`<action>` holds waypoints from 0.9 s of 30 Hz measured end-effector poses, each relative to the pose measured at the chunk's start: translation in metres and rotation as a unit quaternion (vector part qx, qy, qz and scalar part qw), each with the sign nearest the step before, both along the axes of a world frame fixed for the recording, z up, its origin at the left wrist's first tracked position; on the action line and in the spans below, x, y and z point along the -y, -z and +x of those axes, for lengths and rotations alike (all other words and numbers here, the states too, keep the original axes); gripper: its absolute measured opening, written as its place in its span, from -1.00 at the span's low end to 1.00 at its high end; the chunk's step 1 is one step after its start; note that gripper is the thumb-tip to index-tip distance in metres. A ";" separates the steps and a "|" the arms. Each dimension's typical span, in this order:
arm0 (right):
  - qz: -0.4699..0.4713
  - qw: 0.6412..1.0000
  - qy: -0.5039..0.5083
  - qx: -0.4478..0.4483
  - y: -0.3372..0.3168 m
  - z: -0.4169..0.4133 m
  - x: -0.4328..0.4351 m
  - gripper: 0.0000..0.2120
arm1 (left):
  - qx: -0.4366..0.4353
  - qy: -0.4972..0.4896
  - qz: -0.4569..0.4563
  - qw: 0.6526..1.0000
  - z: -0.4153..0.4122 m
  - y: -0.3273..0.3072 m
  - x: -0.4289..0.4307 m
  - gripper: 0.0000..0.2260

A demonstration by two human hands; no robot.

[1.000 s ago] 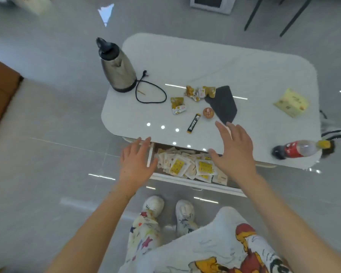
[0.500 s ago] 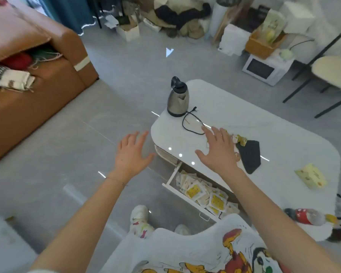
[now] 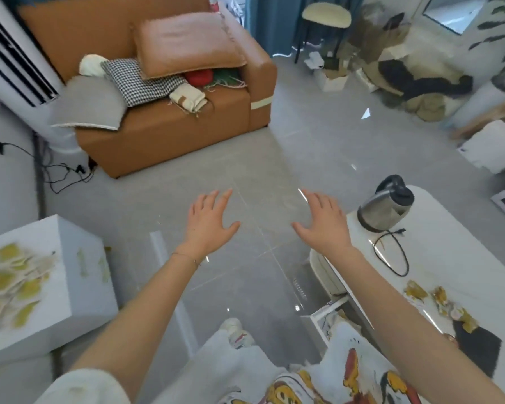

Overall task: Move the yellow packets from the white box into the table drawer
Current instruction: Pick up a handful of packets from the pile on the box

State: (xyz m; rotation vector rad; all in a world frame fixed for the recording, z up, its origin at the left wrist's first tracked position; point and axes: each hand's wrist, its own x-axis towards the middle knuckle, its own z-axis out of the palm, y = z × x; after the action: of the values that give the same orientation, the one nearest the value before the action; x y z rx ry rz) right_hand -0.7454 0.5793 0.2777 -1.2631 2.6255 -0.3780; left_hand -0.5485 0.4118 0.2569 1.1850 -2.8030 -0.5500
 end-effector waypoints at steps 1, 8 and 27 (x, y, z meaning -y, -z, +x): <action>0.000 1.000 -0.008 0.003 0.000 0.007 0.023 -0.24 | 0.003 -0.011 -0.008 1.000 0.013 -0.002 0.016 -0.32; -0.009 0.995 -0.097 0.015 -0.006 0.051 0.162 -0.23 | 0.004 -0.106 -0.031 0.994 0.095 -0.009 0.105 -0.31; 0.036 0.914 -0.405 -0.019 0.002 0.113 0.425 -0.26 | -0.016 -0.411 0.016 0.911 0.167 0.016 0.210 -0.32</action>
State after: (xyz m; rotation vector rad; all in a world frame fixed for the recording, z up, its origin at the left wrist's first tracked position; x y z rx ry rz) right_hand -0.6325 0.1542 0.2753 -2.1606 1.8615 -0.1034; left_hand -0.3817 0.2018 0.2405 2.1203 -1.9625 -0.5079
